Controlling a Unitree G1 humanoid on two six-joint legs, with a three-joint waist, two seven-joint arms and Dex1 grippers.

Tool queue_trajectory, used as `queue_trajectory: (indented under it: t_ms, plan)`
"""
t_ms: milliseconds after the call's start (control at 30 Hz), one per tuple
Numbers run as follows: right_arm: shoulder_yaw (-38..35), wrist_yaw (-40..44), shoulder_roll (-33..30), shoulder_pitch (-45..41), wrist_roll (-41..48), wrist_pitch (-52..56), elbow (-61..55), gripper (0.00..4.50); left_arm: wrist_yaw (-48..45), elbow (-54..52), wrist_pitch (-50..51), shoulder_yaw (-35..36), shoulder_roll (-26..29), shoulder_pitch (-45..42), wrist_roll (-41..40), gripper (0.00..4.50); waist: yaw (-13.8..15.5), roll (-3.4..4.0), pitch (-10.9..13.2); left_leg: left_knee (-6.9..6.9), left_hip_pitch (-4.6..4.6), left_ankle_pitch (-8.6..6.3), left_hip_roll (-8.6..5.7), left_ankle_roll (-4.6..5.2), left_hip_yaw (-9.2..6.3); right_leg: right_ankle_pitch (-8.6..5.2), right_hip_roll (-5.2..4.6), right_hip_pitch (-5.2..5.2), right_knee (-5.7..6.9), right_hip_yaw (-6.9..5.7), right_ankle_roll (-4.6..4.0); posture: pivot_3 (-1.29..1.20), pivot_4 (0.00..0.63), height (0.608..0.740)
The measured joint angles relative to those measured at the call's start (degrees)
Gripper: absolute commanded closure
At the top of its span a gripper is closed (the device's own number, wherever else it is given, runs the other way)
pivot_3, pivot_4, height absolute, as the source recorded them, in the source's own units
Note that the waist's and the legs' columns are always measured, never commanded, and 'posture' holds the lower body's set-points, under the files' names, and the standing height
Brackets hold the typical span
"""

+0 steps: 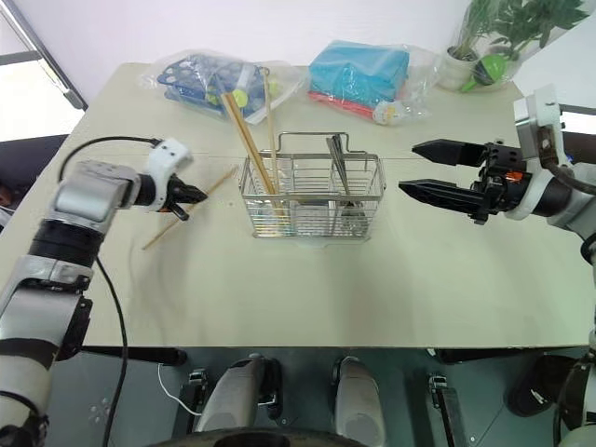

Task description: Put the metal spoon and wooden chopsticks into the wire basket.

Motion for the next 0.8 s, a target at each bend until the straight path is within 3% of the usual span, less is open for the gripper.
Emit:
queue_trajectory:
  t_ms: [233,300,433,633,800]
  plan:
    - [0.7,0.1,0.9,-1.1,-0.2,-0.7,1.4,0.66,18.5,-9.7,1.3,21.1,-0.3,5.3,-2.5,4.44,0.2,-0.01,0.0,0.01,0.02,0.03,-0.02,-0.06,-0.02,0.01,-0.03,0.08,0.0,-0.02,0.01,0.0,0.15,0.715]
    - [0.7,0.1,1.1,-1.3,-0.4,-0.7,2.0,0.66,23.1,-14.6,-1.2,27.5,-3.6,4.8,-5.2,4.44,0.5,-0.11,0.0,0.05,0.02,0.13,-0.03,-0.23,-0.08,0.01,-0.05,0.15,-0.01,-0.05,0.01,0.0,0.15,0.715]
    - [0.9,0.0,1.3,-2.7,-0.4,-0.7,2.5,0.66,31.4,-24.6,-0.3,39.0,-12.6,-6.0,-16.6,4.44,1.1,-0.33,0.1,0.1,0.08,0.17,-0.06,-0.32,-0.09,0.05,-0.07,0.27,-0.08,-0.07,0.05,0.0,0.15,0.715]
    - [0.9,-0.6,1.3,-4.8,-0.4,0.3,4.4,0.66,33.1,-38.7,2.0,37.5,-21.3,-11.9,-31.4,4.44,1.4,-0.29,0.1,0.05,0.44,0.18,-0.05,-0.35,-0.02,0.06,-0.03,0.55,-0.07,-0.06,0.08,0.0,0.15,0.715]
    - [0.9,-0.9,1.3,-5.0,-0.4,1.0,4.4,0.66,34.1,-40.8,3.4,30.7,-26.0,-10.0,-35.7,4.44,1.5,-0.29,0.1,0.05,0.44,0.18,-0.05,-0.34,-0.02,0.06,0.02,0.54,-0.08,-0.06,0.08,0.0,0.15,0.715]
